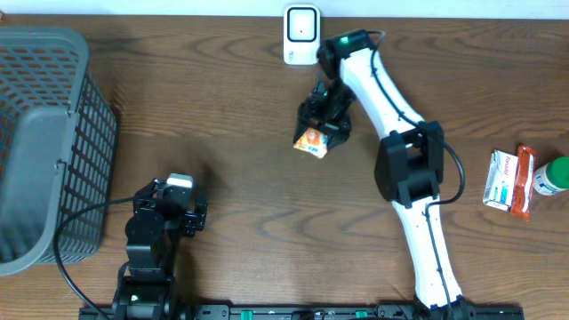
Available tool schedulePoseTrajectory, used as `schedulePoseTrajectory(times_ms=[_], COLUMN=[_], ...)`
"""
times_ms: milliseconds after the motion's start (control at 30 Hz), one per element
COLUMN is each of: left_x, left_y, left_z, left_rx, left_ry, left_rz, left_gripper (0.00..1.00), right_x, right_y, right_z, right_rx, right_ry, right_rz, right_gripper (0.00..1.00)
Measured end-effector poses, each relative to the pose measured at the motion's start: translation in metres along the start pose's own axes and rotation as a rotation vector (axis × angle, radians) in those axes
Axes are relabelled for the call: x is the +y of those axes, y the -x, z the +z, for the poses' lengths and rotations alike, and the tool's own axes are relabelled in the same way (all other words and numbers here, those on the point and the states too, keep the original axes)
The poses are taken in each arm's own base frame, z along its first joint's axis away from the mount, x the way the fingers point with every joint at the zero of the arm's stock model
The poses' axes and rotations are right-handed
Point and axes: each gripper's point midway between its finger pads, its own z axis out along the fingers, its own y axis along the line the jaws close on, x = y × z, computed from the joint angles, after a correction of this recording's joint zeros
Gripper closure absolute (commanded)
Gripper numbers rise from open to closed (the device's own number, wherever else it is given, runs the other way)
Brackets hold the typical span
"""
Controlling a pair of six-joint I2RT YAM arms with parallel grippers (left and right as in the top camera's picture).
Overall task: Scan the item barcode
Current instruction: 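Carry the Kleenex pack up to the white scanner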
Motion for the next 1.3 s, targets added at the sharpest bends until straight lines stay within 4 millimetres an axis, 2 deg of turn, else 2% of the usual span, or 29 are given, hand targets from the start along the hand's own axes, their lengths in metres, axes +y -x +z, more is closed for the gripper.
schedulePoseTrajectory(times_ms=[300, 500, 667, 900, 1133, 1233, 1300], left_x=[0.000, 0.000, 0.000, 0.000, 0.000, 0.000, 0.000], left_y=[0.000, 0.000, 0.000, 0.000, 0.000, 0.000, 0.000], left_z=[0.000, 0.000, 0.000, 0.000, 0.000, 0.000, 0.000], left_rx=[0.000, 0.000, 0.000, 0.000, 0.000, 0.000, 0.000], left_ry=[0.000, 0.000, 0.000, 0.000, 0.000, 0.000, 0.000], left_rz=[0.000, 0.000, 0.000, 0.000, 0.000, 0.000, 0.000], left_gripper=[0.13, 0.13, 0.13, 0.13, 0.13, 0.13, 0.13], right_x=[-0.003, 0.007, 0.028, 0.058, 0.070, 0.092, 0.107], right_y=[0.011, 0.046, 0.077, 0.118, 0.167, 0.178, 0.179], right_z=[-0.001, -0.007, -0.025, -0.081, -0.140, -0.166, -0.176], right_rx=[-0.048, -0.200, -0.355, -0.653, -1.027, -1.200, -1.281], right_ry=[-0.021, -0.010, 0.037, 0.051, -0.079, -0.136, -0.162], right_rz=[-0.026, -0.094, -0.146, -0.236, -0.300, -0.376, -0.411], right_gripper=[0.40, 0.37, 0.34, 0.31, 0.28, 0.28, 0.27])
